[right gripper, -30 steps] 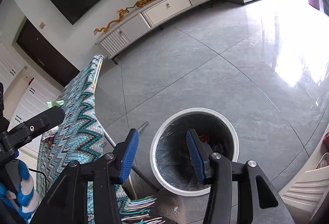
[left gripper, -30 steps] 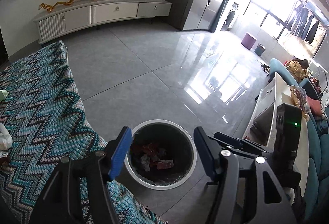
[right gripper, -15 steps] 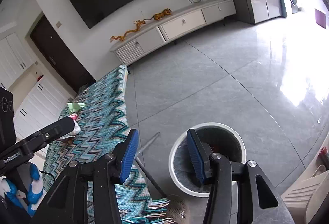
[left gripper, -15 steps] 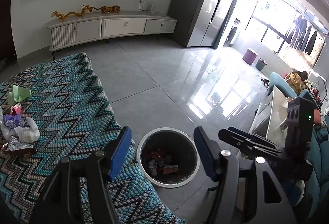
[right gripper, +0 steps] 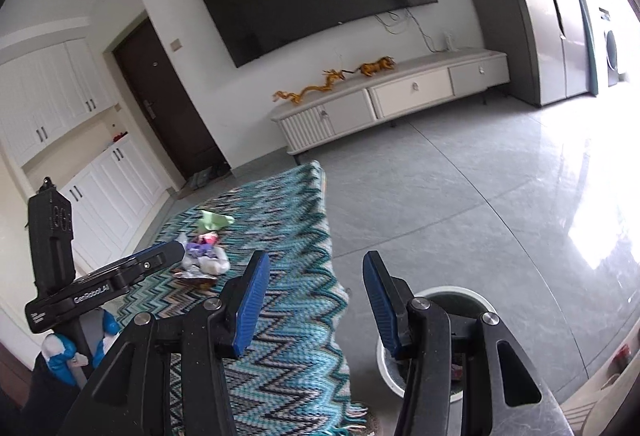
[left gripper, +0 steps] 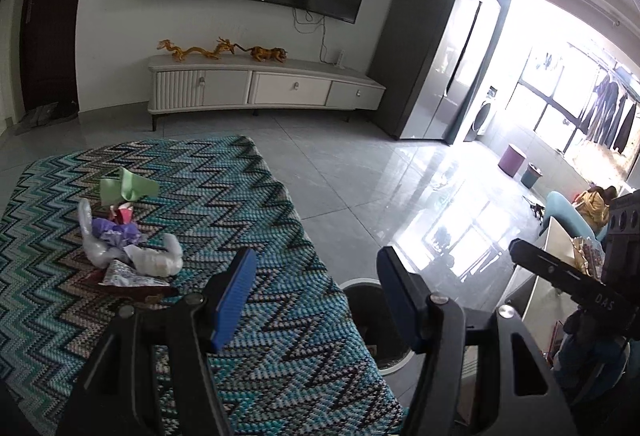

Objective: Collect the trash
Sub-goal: 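Move both open tools back toward the remaining trash on the rug, then grasp the red-and-white snack bag with the left tool while the right tool grasps white tissue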

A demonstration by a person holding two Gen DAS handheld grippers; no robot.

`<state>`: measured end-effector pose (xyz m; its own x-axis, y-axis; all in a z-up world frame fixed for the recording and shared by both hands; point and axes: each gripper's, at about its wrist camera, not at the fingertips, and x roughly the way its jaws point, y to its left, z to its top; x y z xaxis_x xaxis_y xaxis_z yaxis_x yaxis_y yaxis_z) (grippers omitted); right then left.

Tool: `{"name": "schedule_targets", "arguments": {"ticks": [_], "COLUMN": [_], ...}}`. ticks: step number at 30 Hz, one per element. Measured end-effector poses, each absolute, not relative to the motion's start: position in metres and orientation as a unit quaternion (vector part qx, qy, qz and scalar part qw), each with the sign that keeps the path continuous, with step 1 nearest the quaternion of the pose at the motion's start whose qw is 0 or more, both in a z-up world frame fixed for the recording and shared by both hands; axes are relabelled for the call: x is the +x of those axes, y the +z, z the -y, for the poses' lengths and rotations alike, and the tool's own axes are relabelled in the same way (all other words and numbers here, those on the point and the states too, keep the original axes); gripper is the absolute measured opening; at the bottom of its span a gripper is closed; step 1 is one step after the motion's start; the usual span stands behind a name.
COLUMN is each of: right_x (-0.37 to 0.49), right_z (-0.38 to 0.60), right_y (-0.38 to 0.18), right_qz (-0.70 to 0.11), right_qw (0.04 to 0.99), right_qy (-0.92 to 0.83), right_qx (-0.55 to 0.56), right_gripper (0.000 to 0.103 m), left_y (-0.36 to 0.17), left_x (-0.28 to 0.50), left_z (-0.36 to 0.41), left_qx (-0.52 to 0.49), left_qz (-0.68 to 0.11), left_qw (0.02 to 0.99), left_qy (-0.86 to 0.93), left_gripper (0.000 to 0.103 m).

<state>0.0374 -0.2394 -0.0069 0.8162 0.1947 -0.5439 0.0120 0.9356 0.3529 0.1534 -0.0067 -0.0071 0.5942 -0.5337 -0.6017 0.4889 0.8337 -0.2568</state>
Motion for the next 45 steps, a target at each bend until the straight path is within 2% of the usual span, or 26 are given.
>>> {"name": "schedule_targets", "arguments": {"ticks": [9, 16, 25, 28, 34, 45], "right_x": [0.054, 0.088, 0.146, 0.169, 0.211, 0.261], "right_z": [0.184, 0.143, 0.109, 0.103, 0.092, 0.075], "right_y": [0.030, 0.028, -0.016, -0.038, -0.083, -0.138], "right_qz": [-0.277, -0.288, -0.341, -0.362, -0.403, -0.445], "right_qw": [0.944, 0.936, 0.913, 0.904, 0.884, 0.859], "right_qy": [0.118, 0.166, 0.196, 0.199, 0.206, 0.223], "right_qx": [0.137, 0.117, 0.109, 0.112, 0.115, 0.120], "right_gripper": [0.046, 0.046, 0.046, 0.046, 0.046, 0.046], "left_y": [0.018, -0.003, -0.060, -0.080, -0.124, -0.164], "left_x": [0.164, 0.178, 0.211, 0.223, 0.247, 0.276], "left_z": [-0.078, -0.115, -0.136, -0.141, -0.140, -0.135], "left_qx": [-0.061, -0.083, -0.103, -0.114, -0.132, -0.144], "left_qz": [-0.312, -0.330, -0.387, -0.404, -0.442, -0.464], "left_qw": [0.923, 0.923, 0.903, 0.896, 0.876, 0.863], "left_qy": [-0.217, -0.181, -0.156, -0.147, -0.142, -0.140], "left_gripper": [0.061, 0.061, 0.062, 0.068, 0.068, 0.068]}}
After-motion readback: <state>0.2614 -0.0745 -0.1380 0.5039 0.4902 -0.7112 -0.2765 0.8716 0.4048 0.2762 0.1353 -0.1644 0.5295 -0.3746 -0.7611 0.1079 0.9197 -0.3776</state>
